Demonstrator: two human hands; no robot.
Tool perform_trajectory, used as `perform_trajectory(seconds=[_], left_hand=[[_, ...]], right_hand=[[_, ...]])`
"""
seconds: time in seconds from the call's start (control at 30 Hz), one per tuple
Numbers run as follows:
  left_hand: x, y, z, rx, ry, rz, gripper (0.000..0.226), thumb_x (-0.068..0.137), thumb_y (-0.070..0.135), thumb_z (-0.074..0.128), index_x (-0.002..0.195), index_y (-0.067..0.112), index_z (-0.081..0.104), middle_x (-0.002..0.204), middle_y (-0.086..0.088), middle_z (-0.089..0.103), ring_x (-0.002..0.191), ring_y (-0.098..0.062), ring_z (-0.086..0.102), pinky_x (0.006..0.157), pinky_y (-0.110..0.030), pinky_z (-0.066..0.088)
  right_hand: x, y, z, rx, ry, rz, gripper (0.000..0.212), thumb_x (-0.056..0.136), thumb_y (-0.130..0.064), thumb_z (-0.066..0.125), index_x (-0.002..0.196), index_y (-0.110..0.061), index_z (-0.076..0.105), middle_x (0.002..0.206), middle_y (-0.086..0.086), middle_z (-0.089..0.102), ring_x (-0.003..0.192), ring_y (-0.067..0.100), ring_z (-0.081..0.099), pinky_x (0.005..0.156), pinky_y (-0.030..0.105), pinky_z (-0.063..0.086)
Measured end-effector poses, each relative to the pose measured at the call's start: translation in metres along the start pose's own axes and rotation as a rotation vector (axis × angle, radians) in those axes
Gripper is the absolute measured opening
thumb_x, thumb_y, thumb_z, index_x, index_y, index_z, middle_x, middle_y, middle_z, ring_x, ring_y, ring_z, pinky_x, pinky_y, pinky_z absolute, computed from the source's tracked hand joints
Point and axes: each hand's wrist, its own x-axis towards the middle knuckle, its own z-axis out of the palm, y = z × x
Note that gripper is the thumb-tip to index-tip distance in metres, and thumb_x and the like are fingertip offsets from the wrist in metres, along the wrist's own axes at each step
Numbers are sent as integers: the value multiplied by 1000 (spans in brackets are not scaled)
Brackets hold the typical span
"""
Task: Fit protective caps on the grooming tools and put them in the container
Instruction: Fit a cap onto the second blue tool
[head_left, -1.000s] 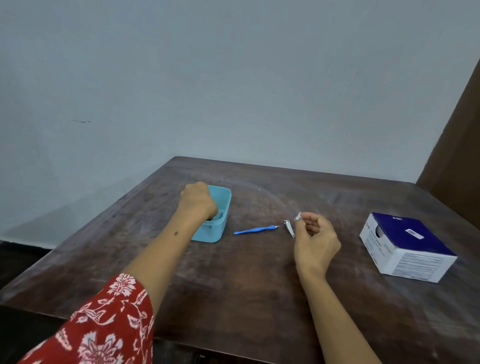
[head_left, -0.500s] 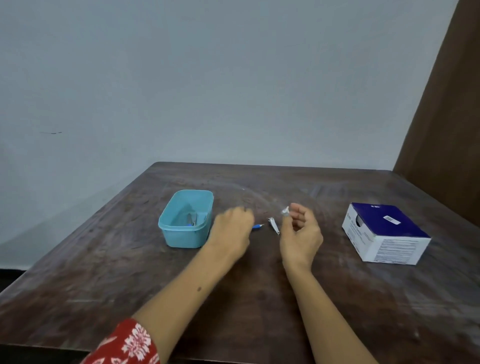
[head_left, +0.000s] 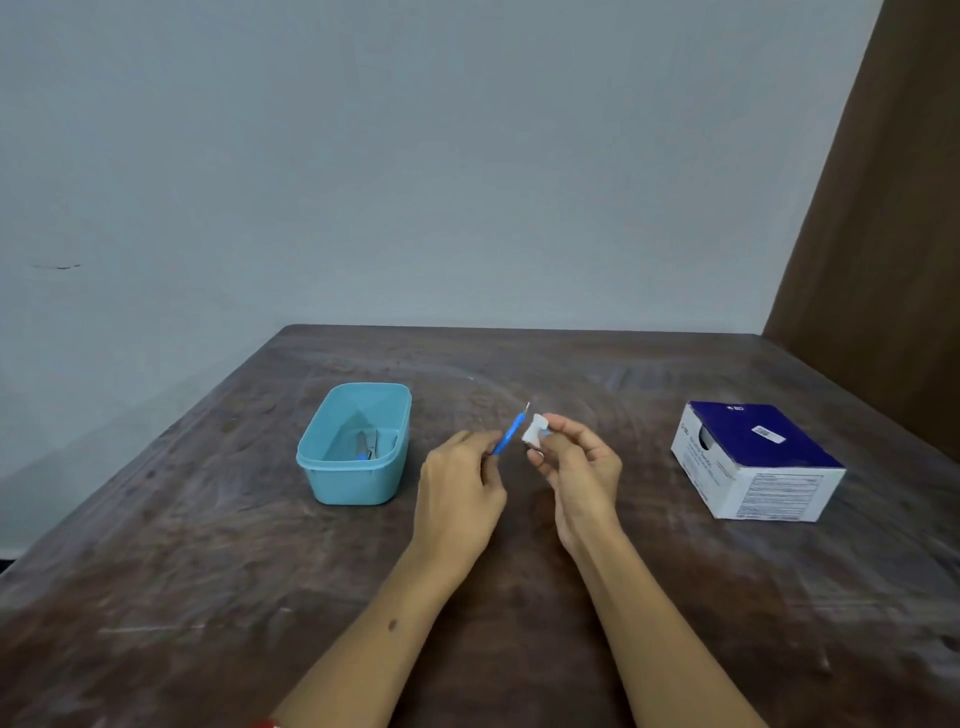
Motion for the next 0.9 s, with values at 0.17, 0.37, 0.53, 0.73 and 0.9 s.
perform_trajectory(seconds=[0.17, 0.37, 0.53, 0.73, 0.9], left_hand=[[-3, 3, 6, -294, 46, -97, 32, 77, -3, 63, 103, 14, 71, 93, 2, 73, 74, 4, 61, 71, 1, 44], [1, -2, 6, -353, -4, -167, 30, 79, -2, 63, 103, 14, 72, 93, 4, 73, 75, 5, 63, 72, -1, 47], [2, -4, 6, -402, -6, -174, 30, 79, -3, 65, 100, 16, 73, 87, 10, 72, 71, 9, 63, 67, -2, 47], [3, -7, 7, -457, -54, -199, 28, 80, -1, 66, 99, 16, 73, 80, 15, 69, 73, 9, 64, 65, -3, 47], [4, -7, 7, -512, -134, -217, 28, 81, -2, 65, 101, 15, 72, 81, 8, 70, 76, -1, 66, 64, -8, 50]], right_hand=[[-3, -2, -1, -33, -18, -42, 26, 81, 11, 57, 76, -11, 70, 70, 1, 71, 67, 10, 65, 59, 18, 54], [-4, -1, 0, -76, -113, -38, 26, 82, 9, 58, 77, -11, 73, 71, 3, 73, 66, 9, 67, 60, 18, 54], [-7, -1, -1, -102, -175, -72, 20, 77, 7, 68, 79, -12, 74, 78, 5, 75, 74, 11, 70, 61, 17, 53], [-9, -3, -1, -148, -207, -116, 20, 71, 4, 75, 82, -12, 72, 78, 2, 76, 75, 10, 71, 65, 17, 55], [-9, -4, -1, -114, -130, -120, 25, 70, 5, 76, 90, -8, 67, 71, 2, 74, 68, 9, 69, 67, 21, 56]])
